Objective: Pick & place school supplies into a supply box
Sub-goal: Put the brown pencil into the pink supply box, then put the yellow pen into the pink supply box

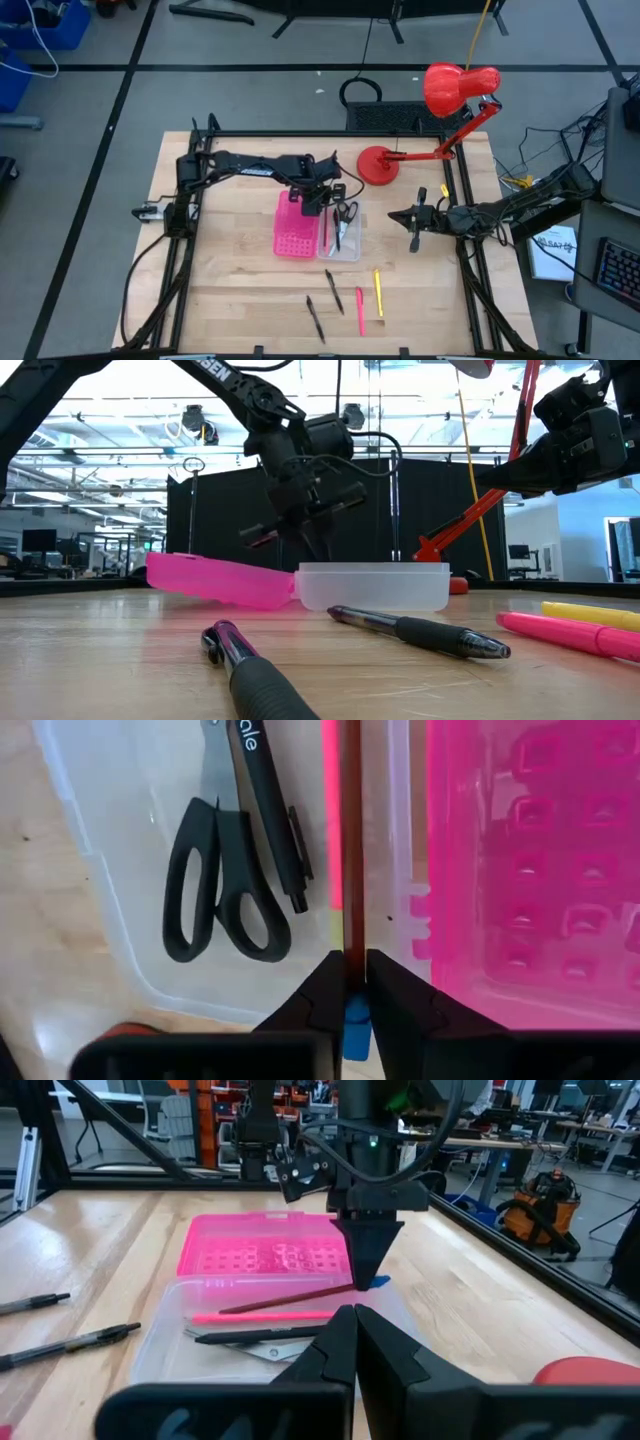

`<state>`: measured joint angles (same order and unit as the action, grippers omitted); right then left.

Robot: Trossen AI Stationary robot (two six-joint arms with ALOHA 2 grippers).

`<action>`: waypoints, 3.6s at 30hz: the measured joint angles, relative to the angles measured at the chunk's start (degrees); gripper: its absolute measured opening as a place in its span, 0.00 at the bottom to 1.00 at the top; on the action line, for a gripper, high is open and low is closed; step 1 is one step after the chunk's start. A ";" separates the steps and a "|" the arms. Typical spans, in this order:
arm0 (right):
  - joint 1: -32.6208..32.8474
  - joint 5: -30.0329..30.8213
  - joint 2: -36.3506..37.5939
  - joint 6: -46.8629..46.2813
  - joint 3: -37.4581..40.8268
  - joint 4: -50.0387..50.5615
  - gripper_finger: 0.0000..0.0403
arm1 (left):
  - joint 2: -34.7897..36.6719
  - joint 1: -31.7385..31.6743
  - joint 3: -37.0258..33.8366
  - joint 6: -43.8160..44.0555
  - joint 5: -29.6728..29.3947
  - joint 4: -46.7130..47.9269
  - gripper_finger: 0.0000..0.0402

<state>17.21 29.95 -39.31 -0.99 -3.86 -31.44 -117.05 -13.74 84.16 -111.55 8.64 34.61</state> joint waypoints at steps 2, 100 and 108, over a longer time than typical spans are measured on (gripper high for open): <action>0.00 0.00 0.00 0.09 0.00 0.00 0.00 | 0.00 0.31 0.00 0.14 -0.27 0.06 0.12; -0.04 -8.76 0.00 -2.69 0.00 -8.17 0.00 | 92.35 4.73 -83.56 96.36 14.00 -75.31 0.01; -0.02 -5.04 0.00 -11.61 -0.05 -5.18 0.00 | 92.31 4.73 -83.56 92.14 1.97 -60.14 0.01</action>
<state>17.19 24.92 -39.31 -12.60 -3.91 -36.62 -24.75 -9.02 0.60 -19.41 10.61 -25.53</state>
